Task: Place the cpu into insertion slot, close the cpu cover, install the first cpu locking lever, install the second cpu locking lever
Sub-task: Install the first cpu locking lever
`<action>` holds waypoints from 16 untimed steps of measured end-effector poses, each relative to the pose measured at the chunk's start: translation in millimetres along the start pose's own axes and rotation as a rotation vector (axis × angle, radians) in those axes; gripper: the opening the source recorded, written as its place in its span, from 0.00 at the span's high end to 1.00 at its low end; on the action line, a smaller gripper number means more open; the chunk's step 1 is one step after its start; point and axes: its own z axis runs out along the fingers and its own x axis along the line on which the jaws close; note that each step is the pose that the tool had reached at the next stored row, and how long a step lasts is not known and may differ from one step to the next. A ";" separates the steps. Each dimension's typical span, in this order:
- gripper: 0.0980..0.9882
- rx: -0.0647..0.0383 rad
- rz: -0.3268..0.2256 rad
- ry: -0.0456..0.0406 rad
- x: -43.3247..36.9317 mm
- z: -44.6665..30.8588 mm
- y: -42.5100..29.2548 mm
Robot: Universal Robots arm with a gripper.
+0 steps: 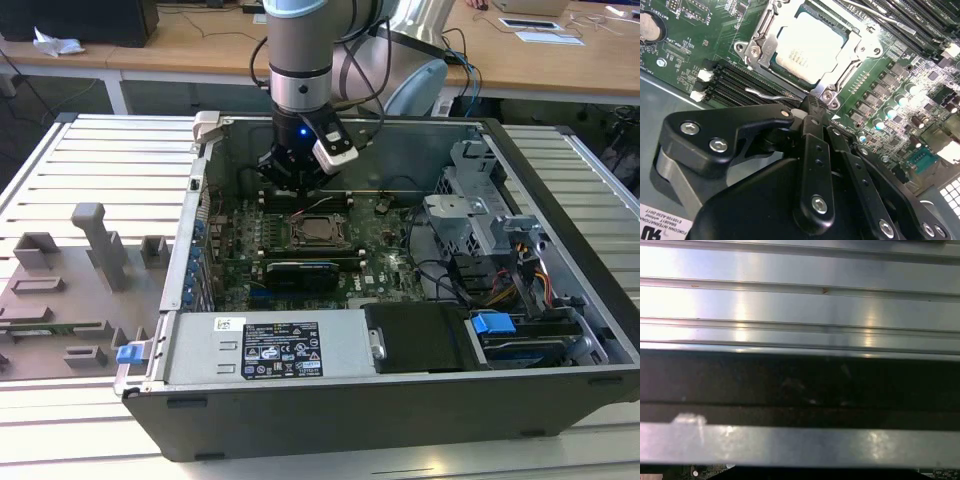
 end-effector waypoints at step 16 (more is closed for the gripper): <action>0.99 0.000 0.000 0.0001 -8.2 5.1 9.0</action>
